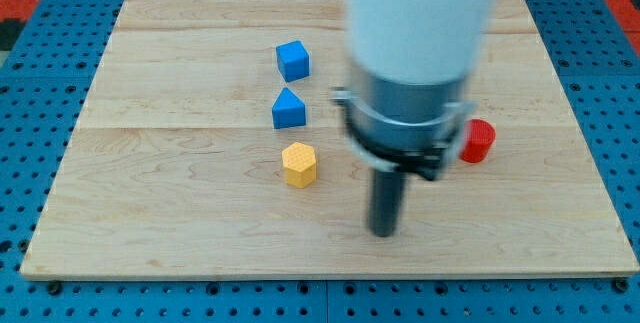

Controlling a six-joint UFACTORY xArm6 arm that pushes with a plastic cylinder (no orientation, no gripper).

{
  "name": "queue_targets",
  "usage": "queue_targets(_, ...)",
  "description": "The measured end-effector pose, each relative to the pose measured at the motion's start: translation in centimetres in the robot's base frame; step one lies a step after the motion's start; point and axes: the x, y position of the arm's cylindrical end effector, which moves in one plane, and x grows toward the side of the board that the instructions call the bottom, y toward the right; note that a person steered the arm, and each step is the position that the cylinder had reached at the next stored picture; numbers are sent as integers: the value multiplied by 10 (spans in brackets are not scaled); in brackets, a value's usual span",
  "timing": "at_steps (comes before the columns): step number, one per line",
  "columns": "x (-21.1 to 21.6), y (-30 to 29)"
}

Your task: Push red circle left a bit

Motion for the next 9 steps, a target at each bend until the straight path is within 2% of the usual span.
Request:
queue_targets(1, 0, 40)
queue_targets(2, 0, 41)
queue_targets(3, -19, 96)
queue_targets(4, -56, 127)
queue_targets(5, -83, 105)
queue_targets(6, -84, 101)
queue_targets(7, -86, 131)
queue_targets(8, -114, 132)
queue_targets(9, -118, 94)
